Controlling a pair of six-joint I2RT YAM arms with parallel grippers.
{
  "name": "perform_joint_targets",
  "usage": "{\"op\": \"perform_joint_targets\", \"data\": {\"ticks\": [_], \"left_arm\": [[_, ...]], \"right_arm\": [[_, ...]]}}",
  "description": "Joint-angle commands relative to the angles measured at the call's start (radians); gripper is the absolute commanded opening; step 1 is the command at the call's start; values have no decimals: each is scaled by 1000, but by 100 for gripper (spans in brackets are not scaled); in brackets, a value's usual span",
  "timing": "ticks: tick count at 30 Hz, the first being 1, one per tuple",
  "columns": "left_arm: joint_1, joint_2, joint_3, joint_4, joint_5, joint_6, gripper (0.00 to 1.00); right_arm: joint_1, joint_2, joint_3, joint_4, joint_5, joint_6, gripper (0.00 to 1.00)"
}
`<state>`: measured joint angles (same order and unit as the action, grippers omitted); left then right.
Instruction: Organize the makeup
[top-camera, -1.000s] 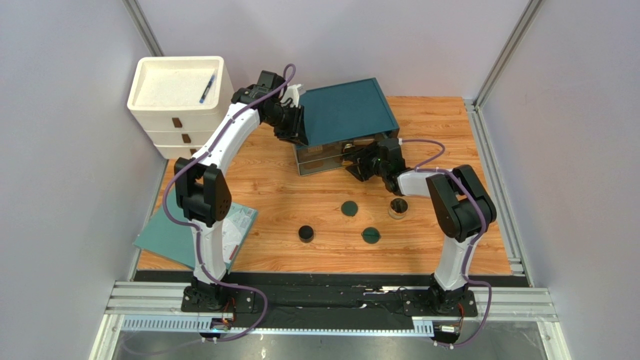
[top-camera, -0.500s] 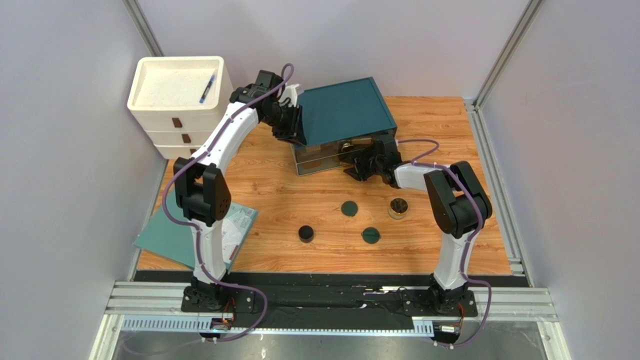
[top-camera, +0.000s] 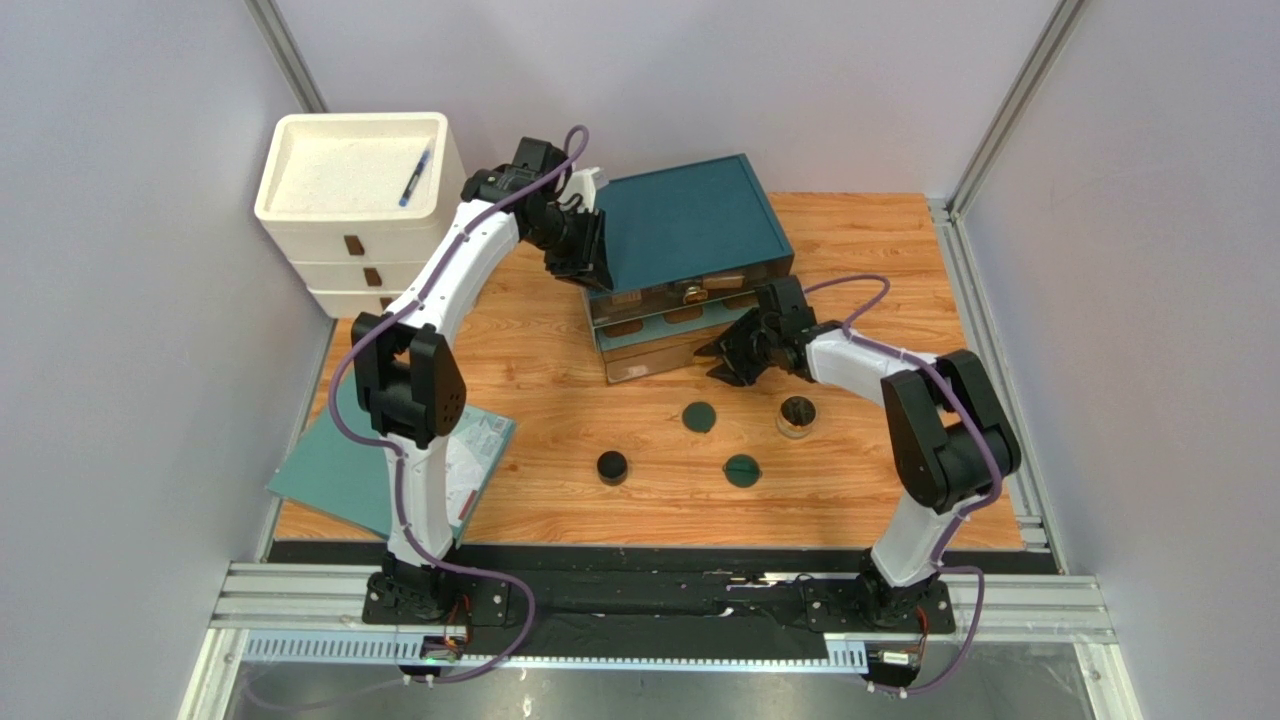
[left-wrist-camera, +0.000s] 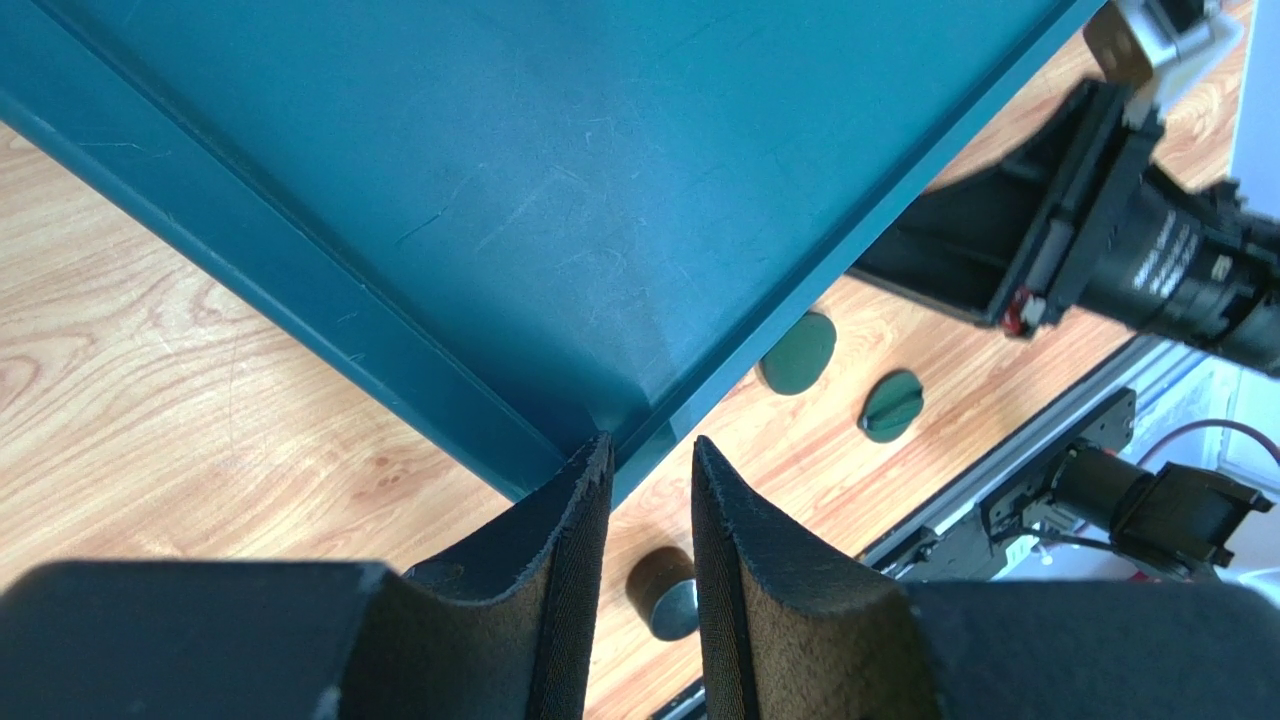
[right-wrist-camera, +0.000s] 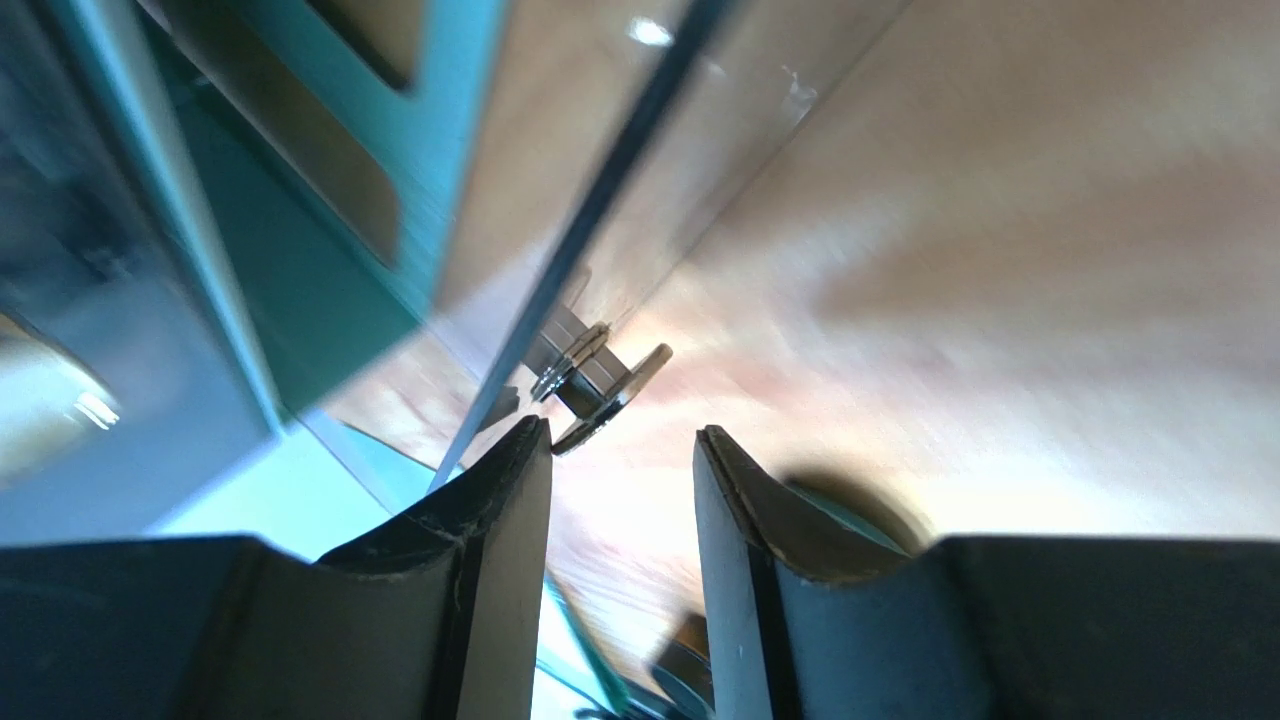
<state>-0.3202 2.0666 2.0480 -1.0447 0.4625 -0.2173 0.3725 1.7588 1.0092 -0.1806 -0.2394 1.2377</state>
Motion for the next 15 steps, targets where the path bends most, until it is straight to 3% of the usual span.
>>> {"op": "perform_joint_targets", "data": {"ticks": [1, 7, 15], "left_arm": [[30, 59, -20, -229, -137, 53, 35], [36, 59, -22, -225, -128, 53, 35], [36, 46, -28, -224, -122, 53, 35]], "right_arm": [[29, -100, -102, -105, 26, -67, 40], [65, -171, -110, -112, 80, -162, 48], [137, -312, 118, -391, 328, -461, 67]]}}
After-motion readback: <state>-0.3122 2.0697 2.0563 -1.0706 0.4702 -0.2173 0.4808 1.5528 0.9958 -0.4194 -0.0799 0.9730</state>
